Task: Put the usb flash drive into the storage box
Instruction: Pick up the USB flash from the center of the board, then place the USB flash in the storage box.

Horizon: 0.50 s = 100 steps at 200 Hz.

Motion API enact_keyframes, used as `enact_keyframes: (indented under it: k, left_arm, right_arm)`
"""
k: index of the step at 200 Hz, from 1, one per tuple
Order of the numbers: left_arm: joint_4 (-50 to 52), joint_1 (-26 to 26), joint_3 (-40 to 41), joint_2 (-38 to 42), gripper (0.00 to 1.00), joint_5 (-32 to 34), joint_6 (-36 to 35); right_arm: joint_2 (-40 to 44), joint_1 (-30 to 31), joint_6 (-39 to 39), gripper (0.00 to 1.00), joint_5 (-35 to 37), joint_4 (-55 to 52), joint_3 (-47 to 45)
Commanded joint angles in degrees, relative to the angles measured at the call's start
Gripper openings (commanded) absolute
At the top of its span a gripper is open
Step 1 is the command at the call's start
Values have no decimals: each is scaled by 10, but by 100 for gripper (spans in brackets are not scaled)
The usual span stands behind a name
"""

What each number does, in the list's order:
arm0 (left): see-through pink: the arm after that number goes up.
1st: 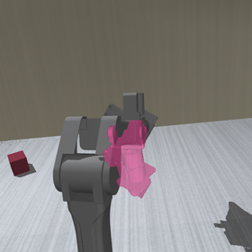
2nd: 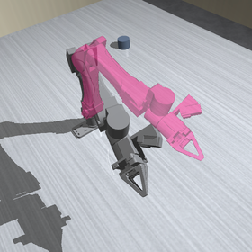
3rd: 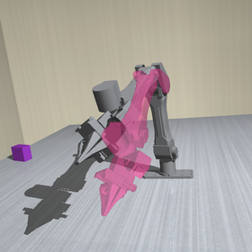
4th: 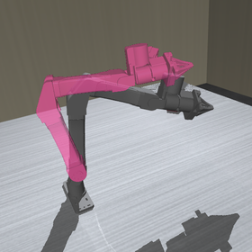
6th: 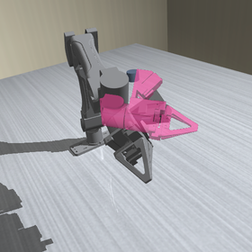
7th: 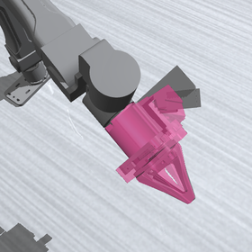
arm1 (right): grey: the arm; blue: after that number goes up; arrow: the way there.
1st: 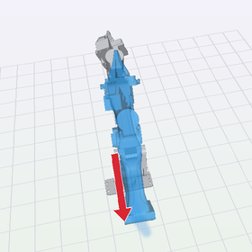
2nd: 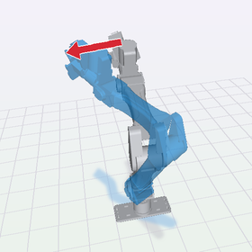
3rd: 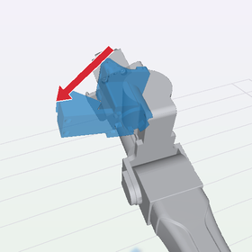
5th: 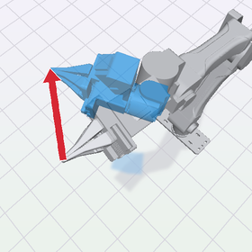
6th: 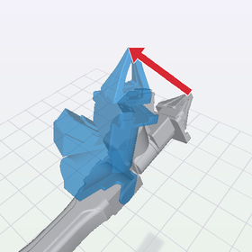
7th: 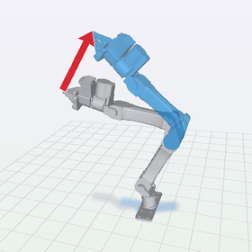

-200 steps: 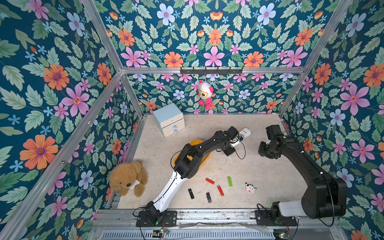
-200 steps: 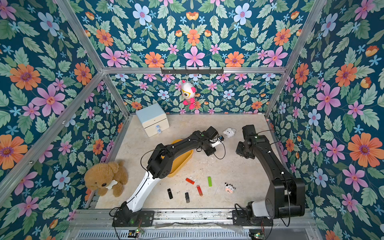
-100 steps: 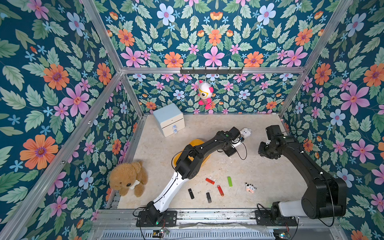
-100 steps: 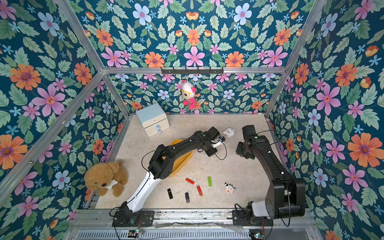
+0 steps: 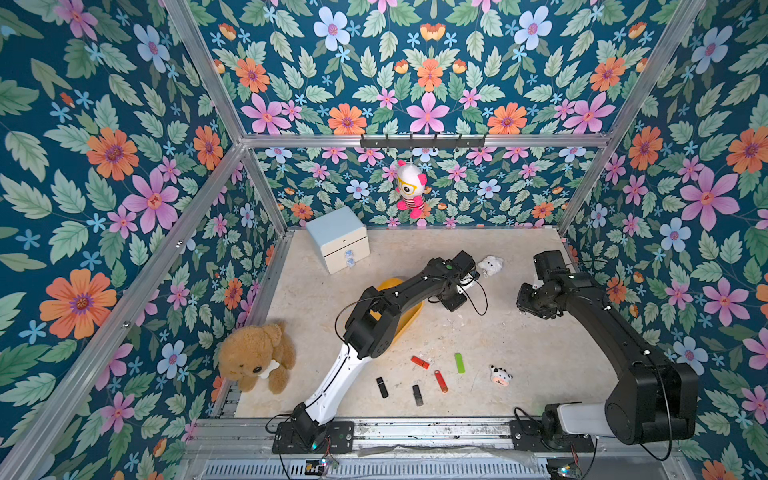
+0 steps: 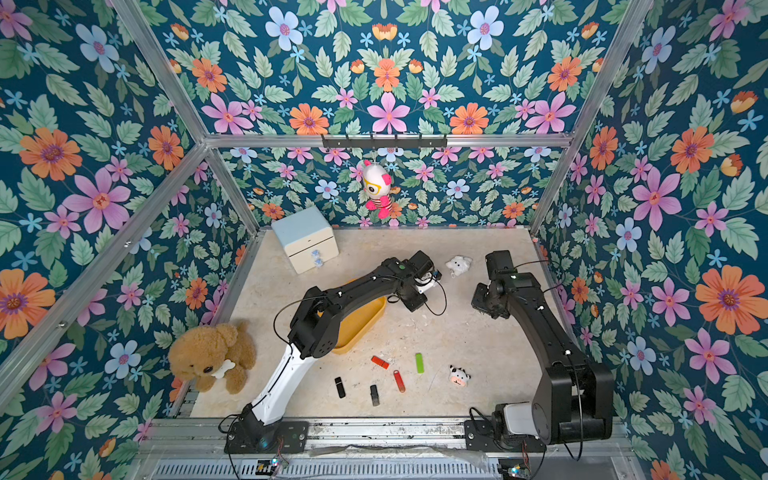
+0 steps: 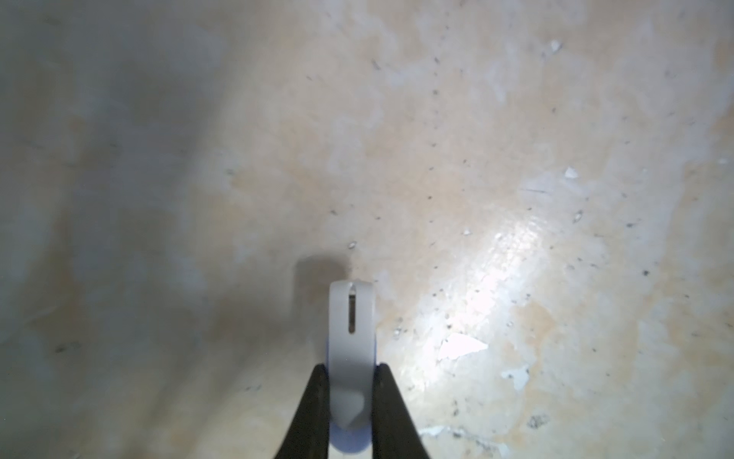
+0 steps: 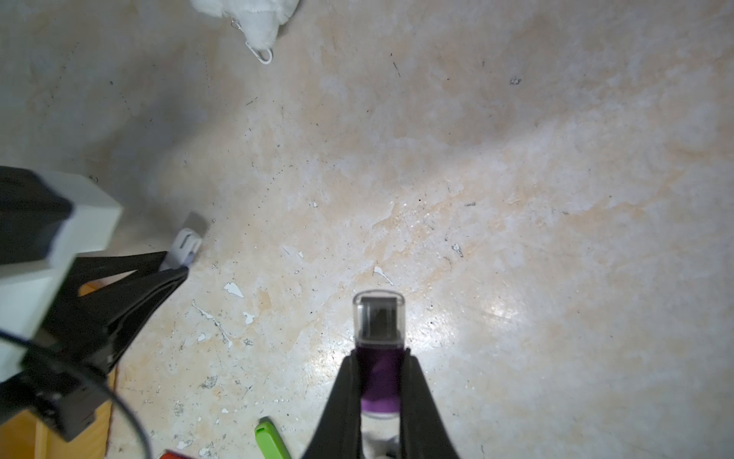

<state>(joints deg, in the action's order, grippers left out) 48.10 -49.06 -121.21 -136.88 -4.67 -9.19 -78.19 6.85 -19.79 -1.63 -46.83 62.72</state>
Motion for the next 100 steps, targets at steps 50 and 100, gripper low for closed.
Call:
enact_keyframes:
  k: [50,100]
  left_arm:
    - [21,23,20,108,0,54,44]
    - [-11,45,163,240,0,80,88]
  right_arm:
    - [2,5,5,0,-28,-6,10]
    - [-26,39,5,0,-22,-21,58]
